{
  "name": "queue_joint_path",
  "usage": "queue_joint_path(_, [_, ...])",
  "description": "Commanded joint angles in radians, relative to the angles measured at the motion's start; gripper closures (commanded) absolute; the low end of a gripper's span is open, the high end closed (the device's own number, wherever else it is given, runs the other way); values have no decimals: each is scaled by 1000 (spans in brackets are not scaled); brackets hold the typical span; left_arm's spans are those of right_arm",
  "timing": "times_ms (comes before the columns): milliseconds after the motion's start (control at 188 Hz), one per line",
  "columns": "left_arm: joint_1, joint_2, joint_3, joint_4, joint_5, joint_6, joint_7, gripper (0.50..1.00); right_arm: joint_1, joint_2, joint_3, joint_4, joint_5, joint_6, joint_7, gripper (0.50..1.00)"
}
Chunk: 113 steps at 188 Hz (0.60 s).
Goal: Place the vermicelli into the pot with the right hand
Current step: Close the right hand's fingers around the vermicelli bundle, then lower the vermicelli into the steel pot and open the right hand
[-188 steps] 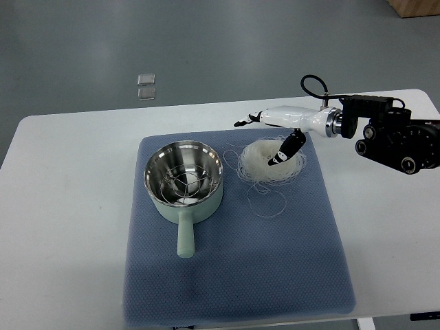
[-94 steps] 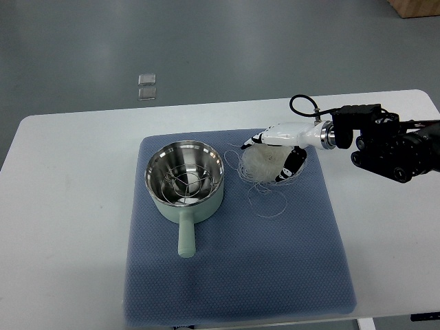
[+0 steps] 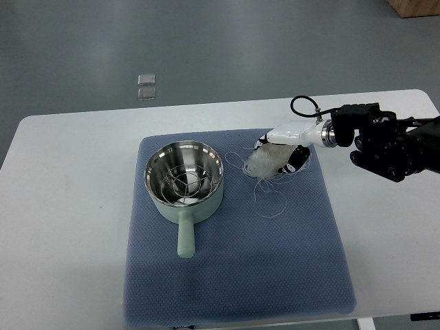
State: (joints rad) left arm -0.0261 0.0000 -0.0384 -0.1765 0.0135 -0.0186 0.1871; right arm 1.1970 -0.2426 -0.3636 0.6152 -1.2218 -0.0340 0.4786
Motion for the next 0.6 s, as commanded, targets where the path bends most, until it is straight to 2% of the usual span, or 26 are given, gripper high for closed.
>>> queue_joint_path(0, [0,0,0,0,-1,0,0,500,6,-3,6,8,13,-72,8,1000])
queue_joint_path(75, [0,0,0,0,0,0,0,500,33,-3,44,20,19,-101,14,1000])
queue_joint_path(277, [0,0,0,0,0,0,0,500,62,-1,244,63,27,-96,20,1000])
queue_joint_path(474, [0,0,0,0,0,0,0,500,101,0,304,267,28,-96,37,1000])
queue_joint_path(596, [0,0,0,0,-1,2,0,500,95,46,301,293,25,-95,87,1000])
